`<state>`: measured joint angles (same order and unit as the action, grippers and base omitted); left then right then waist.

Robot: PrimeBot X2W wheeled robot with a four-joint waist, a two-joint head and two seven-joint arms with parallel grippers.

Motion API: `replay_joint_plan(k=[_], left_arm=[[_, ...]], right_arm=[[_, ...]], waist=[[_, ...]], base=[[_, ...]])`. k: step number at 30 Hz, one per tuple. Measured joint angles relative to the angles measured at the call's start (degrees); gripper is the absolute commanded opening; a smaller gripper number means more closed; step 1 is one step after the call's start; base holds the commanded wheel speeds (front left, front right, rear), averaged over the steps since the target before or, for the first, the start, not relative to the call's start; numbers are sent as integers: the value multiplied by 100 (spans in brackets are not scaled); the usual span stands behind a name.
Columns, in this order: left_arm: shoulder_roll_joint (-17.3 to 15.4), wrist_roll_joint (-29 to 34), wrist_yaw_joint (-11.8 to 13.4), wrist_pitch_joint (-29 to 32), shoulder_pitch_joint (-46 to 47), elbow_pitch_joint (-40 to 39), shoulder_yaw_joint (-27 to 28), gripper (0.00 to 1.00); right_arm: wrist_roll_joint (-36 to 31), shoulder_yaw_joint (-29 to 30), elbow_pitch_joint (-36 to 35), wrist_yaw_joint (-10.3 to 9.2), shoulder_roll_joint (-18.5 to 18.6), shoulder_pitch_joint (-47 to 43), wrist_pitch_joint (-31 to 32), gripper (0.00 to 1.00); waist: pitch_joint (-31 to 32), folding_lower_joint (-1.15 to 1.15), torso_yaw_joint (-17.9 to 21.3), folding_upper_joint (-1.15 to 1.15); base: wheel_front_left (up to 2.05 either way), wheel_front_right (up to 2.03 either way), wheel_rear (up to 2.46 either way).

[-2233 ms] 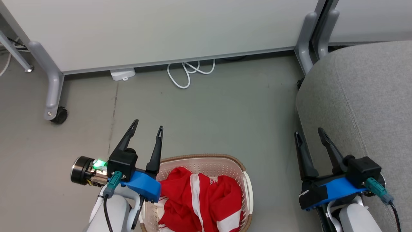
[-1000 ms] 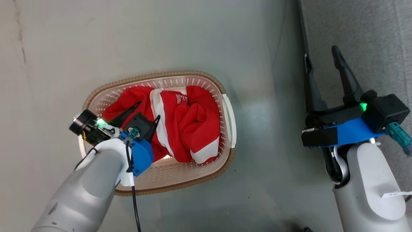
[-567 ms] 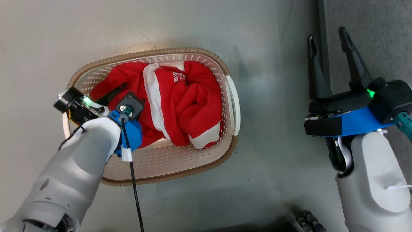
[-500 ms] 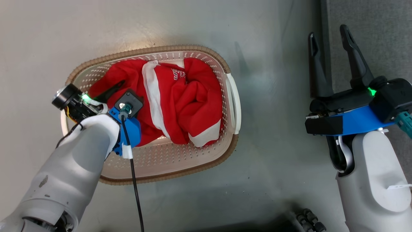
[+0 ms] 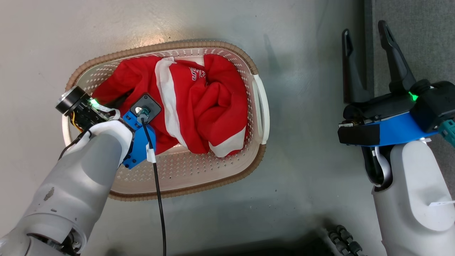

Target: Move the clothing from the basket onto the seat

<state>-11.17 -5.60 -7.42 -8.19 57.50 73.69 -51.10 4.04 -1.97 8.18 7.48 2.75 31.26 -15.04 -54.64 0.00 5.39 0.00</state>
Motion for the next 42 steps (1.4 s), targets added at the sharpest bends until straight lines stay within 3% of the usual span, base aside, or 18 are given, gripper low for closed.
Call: replay_joint_plan(k=[21,33,42], left_arm=[[420,-945,0,-458,-221,-93,-587,0],[597,-1686,0,-671,-510,-660,-947,0],[542,-1852,0,-679,-836,-1566,-739,0]], right_arm=[[-82,5,185,0,1,-96,0,100],[-90,26,358,0,55,-294,0,100],[-83,79,474,0,130,-593,0,100]], waist=[[608,0,-248,0],[1250,-1,-496,0],[1872,-1,-700,0]], base=[[0,0,0],[0,0,0],[0,0,0]])
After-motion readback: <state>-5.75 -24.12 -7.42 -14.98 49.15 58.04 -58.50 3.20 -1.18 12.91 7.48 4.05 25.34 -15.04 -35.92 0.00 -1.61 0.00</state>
